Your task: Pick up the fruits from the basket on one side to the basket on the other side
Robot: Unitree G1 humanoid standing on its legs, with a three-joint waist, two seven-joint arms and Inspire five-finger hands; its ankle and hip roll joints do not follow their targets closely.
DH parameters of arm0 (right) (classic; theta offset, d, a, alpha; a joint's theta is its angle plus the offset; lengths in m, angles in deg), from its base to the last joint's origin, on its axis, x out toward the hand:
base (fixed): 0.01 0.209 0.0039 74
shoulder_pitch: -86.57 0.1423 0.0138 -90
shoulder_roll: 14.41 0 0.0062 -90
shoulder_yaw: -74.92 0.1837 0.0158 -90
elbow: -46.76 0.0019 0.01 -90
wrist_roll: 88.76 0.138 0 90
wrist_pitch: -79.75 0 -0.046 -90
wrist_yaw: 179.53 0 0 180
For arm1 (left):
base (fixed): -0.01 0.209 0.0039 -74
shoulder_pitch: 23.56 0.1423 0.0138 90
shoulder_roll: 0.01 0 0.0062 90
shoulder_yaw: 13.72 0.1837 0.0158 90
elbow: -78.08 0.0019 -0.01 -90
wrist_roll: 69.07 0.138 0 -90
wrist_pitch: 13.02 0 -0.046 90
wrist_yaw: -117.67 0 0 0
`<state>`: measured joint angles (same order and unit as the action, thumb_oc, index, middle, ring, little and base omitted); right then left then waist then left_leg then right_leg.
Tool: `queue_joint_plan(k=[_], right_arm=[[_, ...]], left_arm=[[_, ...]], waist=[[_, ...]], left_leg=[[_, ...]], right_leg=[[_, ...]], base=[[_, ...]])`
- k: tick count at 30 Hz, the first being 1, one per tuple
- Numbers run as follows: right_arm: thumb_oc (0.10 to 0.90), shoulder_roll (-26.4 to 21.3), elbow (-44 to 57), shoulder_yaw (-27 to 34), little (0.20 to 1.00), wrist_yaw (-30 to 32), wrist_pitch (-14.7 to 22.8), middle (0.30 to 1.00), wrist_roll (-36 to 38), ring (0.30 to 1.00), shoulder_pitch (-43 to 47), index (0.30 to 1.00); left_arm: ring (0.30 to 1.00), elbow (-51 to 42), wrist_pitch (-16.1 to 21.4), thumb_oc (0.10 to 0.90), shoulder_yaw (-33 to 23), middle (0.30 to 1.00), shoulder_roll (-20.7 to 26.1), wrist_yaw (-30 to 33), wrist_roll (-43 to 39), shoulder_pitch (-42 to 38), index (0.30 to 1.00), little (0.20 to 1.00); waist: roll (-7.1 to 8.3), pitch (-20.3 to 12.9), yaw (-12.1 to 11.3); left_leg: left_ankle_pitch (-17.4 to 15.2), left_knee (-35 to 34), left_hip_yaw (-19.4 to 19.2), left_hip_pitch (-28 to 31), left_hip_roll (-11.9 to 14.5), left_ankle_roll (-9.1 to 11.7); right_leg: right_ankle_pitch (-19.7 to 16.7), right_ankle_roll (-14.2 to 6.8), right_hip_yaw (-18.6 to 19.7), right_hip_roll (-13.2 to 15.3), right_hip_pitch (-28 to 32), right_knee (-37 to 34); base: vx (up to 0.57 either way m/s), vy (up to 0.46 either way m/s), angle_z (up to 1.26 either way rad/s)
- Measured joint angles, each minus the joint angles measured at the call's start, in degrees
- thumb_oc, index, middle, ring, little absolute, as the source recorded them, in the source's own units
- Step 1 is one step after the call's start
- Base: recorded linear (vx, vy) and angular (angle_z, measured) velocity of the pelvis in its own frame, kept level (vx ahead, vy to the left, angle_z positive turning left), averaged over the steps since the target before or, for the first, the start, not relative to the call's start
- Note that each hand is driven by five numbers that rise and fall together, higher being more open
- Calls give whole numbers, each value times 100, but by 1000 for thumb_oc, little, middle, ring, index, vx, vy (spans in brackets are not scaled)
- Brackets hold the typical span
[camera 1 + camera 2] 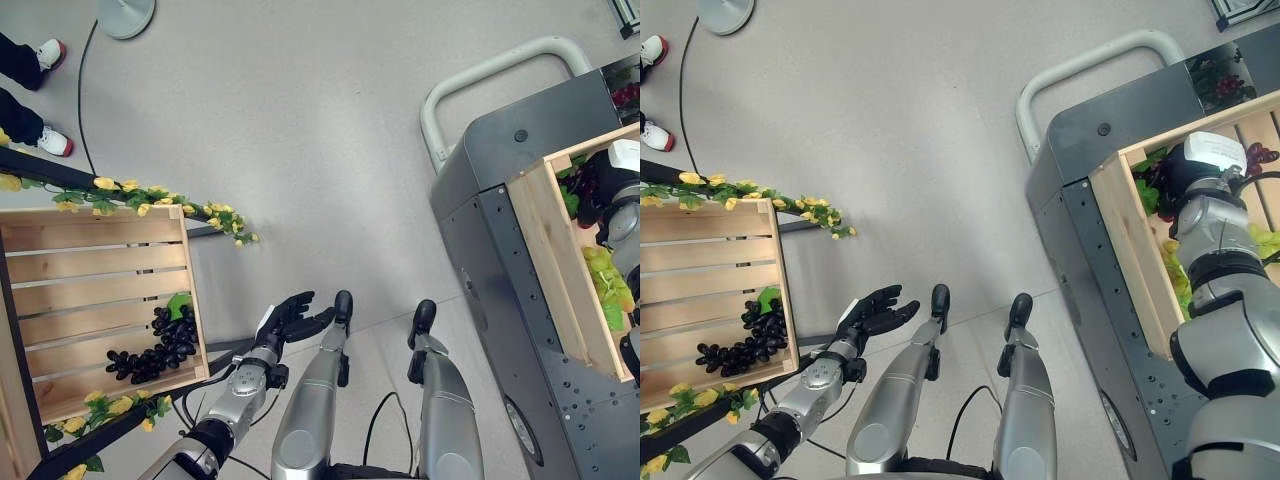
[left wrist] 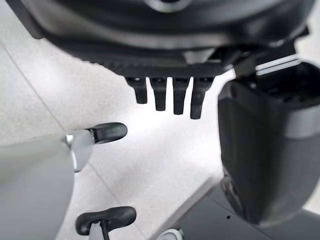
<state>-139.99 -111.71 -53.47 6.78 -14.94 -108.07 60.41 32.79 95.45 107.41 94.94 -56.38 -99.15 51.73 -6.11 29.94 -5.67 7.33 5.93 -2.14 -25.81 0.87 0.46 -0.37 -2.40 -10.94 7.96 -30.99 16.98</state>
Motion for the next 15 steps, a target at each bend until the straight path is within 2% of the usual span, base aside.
queue_joint_plan(k=[8, 15], right_arm=[[400, 2, 1, 11, 300, 141, -152, 300, 24, 300, -9, 300], [400, 115, 14, 287, 300, 158, -130, 300, 444, 300, -363, 300]], left_arm=[[900, -94, 76, 800, -3, 900, 1, 56, -1, -4, 900, 900], [900, -72, 75, 800, -24, 900, 2, 102, -2, 4, 900, 900]], waist=[[-4, 2, 7], [-3, 5, 1]], left_leg=[[-20, 60, -12, 44, -4, -23], [-50, 85, -111, 512, -13, -58]], right_leg=[[-22, -32, 3, -1, 70, 5], [-22, -46, 73, 7, 530, -6]], base=[[-23, 45, 0], [10, 28, -2]])
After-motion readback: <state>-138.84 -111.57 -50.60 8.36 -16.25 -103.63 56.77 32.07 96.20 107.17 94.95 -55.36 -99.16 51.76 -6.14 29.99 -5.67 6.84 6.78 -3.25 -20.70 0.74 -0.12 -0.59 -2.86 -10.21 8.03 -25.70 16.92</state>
